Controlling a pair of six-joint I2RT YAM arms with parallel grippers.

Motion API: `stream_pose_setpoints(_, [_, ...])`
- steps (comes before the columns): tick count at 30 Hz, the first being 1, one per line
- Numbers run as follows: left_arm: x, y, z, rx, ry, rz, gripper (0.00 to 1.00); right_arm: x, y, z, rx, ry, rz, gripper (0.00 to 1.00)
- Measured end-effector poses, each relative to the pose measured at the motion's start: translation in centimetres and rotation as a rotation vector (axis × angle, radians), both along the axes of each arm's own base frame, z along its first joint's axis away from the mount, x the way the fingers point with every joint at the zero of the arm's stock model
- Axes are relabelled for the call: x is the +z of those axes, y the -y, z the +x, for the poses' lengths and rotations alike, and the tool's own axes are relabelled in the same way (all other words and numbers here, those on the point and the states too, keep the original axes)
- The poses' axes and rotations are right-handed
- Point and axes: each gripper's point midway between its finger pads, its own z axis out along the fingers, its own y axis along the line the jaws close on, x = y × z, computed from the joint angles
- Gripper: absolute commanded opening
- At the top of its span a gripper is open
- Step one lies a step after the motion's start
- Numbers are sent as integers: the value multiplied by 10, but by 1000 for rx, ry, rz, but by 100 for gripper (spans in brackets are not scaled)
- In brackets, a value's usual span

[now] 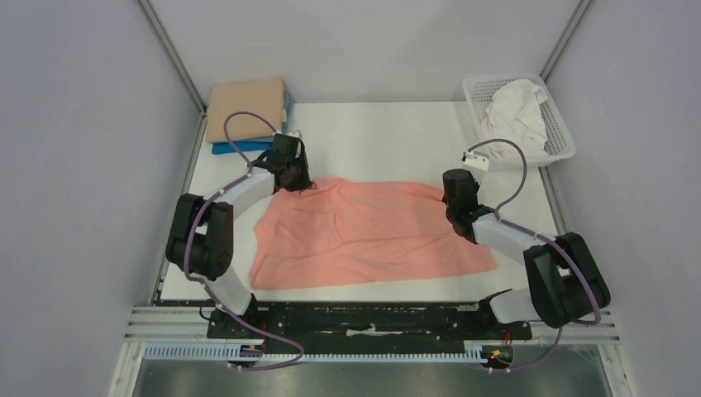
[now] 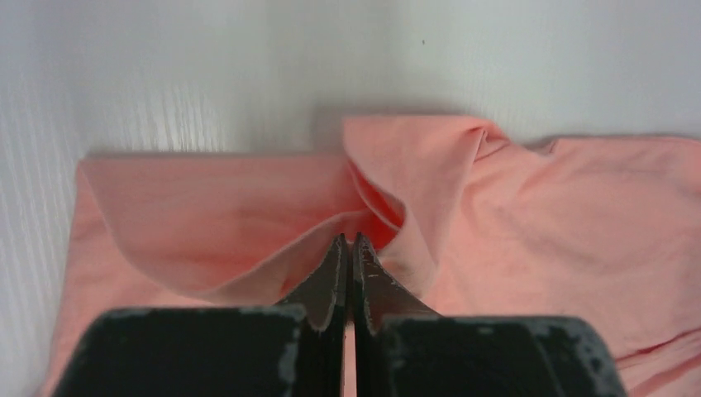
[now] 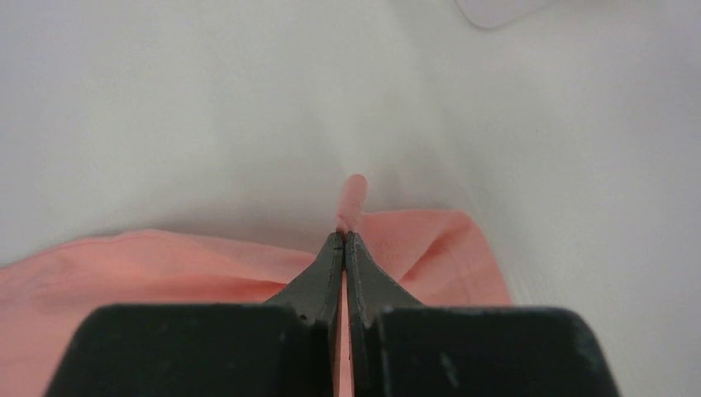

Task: Fold and stack the t-shirts
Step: Grab the side of the flattened tshirt furthest away from the robot with both arms, then fold the other side of the tshirt into a rectangle

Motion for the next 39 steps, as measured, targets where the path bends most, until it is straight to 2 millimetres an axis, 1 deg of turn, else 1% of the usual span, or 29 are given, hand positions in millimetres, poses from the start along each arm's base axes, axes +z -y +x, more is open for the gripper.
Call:
stream_pose_setpoints(4, [12, 1, -29, -1, 45, 24, 2, 12, 6, -16, 3, 30, -20, 0])
stream_pose_setpoints(8, [26, 1, -60, 5, 98, 39, 2, 20, 12, -28, 10, 48, -41, 0])
stream_pose_setpoints(13, [41, 3, -91, 21, 157, 33, 2, 22, 16, -36, 15, 44, -64, 0])
stream_pose_setpoints(17, [48, 3, -113, 36, 178, 30, 2, 25, 21, -40, 2, 41, -85, 0])
stream_pose_setpoints(22, [50, -4, -143, 68, 188, 43, 2, 26, 28, -44, -16, 32, -113, 0])
stream_pose_setpoints(25, [52, -9, -155, 82, 193, 33, 2, 25, 31, -46, -21, 19, -131, 0])
stream_pose_setpoints(28, [53, -9, -165, 86, 194, 9, 2, 24, 34, -47, -19, 10, -148, 0])
stream_pose_setpoints(34, [38, -8, -187, 72, 142, -12, 2, 24, 36, -46, -2, -1, -177, 0])
stream_pose_setpoints(39, [33, -6, -202, 60, 118, -45, 2, 23, 33, -45, 27, -9, -183, 0])
